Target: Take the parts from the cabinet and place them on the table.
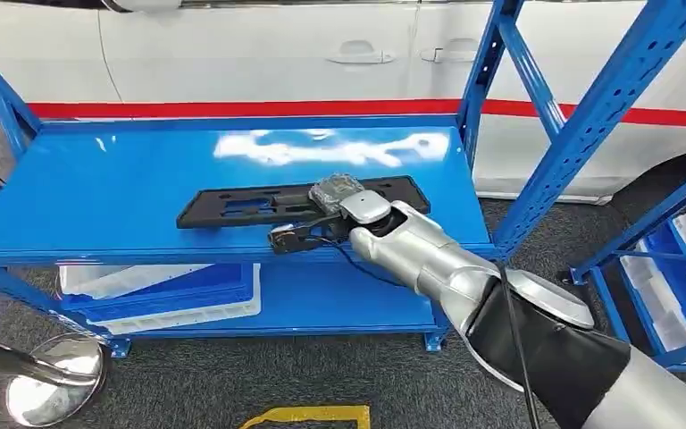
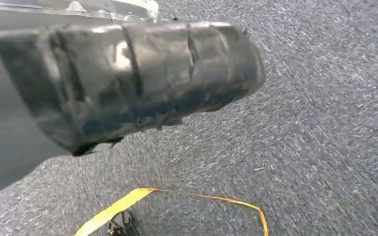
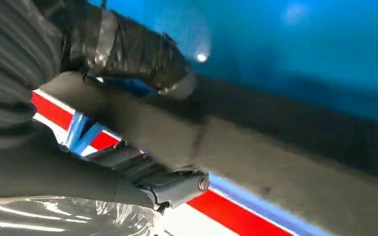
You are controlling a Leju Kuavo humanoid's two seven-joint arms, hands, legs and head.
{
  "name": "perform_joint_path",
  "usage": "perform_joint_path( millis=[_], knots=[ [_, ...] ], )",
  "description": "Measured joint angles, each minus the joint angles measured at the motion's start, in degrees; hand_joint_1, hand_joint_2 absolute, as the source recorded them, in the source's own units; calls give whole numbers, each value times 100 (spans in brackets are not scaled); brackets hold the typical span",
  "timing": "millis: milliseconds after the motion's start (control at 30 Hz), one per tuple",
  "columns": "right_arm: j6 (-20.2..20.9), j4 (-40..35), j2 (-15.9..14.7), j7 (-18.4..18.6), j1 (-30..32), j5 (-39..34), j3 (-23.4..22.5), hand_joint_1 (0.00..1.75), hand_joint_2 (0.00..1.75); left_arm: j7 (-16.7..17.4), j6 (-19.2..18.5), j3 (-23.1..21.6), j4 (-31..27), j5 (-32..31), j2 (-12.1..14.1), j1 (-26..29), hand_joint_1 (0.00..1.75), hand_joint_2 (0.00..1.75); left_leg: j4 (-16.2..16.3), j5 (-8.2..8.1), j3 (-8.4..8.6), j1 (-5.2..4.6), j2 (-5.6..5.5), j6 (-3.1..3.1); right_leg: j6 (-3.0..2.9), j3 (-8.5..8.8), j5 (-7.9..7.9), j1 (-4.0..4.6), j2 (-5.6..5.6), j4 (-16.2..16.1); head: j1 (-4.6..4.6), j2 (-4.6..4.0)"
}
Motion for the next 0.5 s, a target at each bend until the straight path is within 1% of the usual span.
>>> perform_joint_path(
  millis=[133, 300, 333, 433, 467, 500],
  knots=[
    [0, 0, 2, -20, -7, 2, -2, 175, 175, -2, -4, 0, 0, -2, 0, 2, 0, 0, -27, 10, 20, 6, -1, -36, -14, 9, -2, 7, -1, 0, 6, 0],
    [-98, 0, 2, -166, -7, 13, -2, 175, 175, -37, -13, 2, 0, 2, -2, 0, 0, 0, -31, 15, 21, 9, 0, -55, -26, 10, 2, 15, -1, 1, 6, 0],
    [-201, -2, 2, -223, -5, 24, -2, 175, 175, -46, -15, 4, 0, 15, -2, 0, 0, 0, -31, 16, 20, 9, 0, -56, -28, 11, 3, 18, -1, 2, 4, 0],
    [-816, -28, 61, -413, -9, 105, -2, 175, 175, -118, -87, 11, 0, 94, -2, 0, 0, 0, -31, 18, 17, 9, 0, -60, -29, 8, 5, 34, -2, 2, 4, 0],
    [-916, -33, 81, -422, -32, 118, -2, 175, 175, -133, -105, 11, 0, 107, -2, -2, 0, 0, -31, 18, 17, 9, 0, -60, -29, 8, 4, 34, -2, 2, 4, 0],
    [-990, -33, 103, -446, -64, 118, -2, 175, 175, -144, -118, 13, 0, 109, -2, -1, 0, 175, -31, 18, 17, 9, 0, -60, -29, 8, 5, 34, -2, 2, 6, 0]
  ],
)
